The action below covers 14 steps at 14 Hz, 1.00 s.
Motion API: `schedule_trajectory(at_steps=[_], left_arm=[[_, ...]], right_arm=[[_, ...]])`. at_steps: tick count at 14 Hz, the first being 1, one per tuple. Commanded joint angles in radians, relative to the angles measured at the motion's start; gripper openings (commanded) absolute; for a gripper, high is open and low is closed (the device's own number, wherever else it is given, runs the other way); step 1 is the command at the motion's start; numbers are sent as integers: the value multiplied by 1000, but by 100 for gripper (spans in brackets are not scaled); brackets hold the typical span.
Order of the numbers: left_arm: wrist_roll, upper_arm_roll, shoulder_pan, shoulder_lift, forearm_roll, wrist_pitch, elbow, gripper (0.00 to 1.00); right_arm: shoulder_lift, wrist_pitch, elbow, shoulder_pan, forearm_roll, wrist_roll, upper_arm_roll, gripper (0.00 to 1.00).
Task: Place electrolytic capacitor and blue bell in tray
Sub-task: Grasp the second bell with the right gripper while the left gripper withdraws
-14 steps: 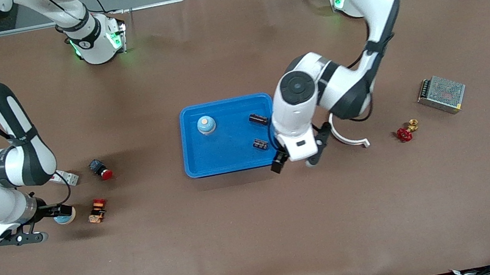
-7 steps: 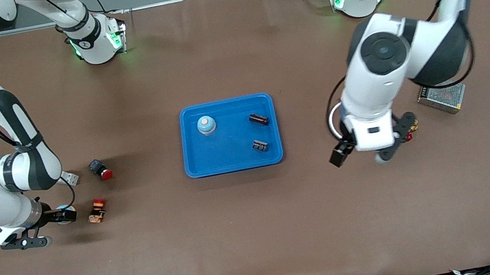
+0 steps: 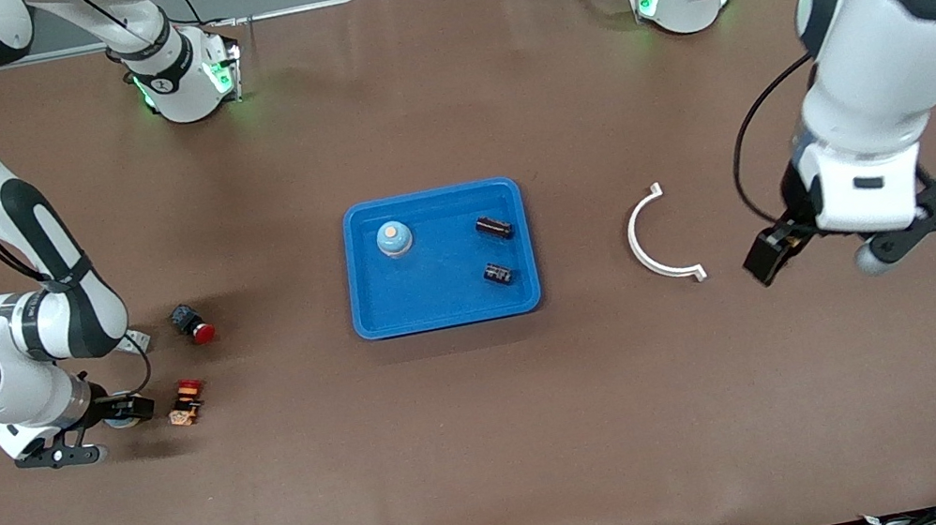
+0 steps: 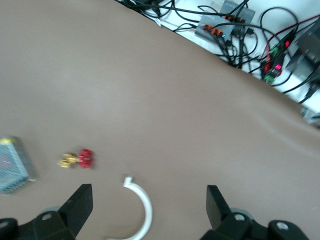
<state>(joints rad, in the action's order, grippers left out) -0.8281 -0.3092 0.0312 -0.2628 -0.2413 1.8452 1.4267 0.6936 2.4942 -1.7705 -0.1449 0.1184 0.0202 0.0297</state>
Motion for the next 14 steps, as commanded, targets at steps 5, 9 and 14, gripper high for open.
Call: schedule_trajectory(at_steps=[5,9,14], left_arm=[[240,2,-71,112,37,-139,17,100],[435,103,-56,203,134,-268,31,100],[613,240,19,258,151,-362,34,100]], right_arm=[[-13,3,-23,-44,-16,-40,-28,100],[-16,-9,-23,-44,-17,-36,-28,0],[-43,-272,61,-35,-218,-32,-54,0]])
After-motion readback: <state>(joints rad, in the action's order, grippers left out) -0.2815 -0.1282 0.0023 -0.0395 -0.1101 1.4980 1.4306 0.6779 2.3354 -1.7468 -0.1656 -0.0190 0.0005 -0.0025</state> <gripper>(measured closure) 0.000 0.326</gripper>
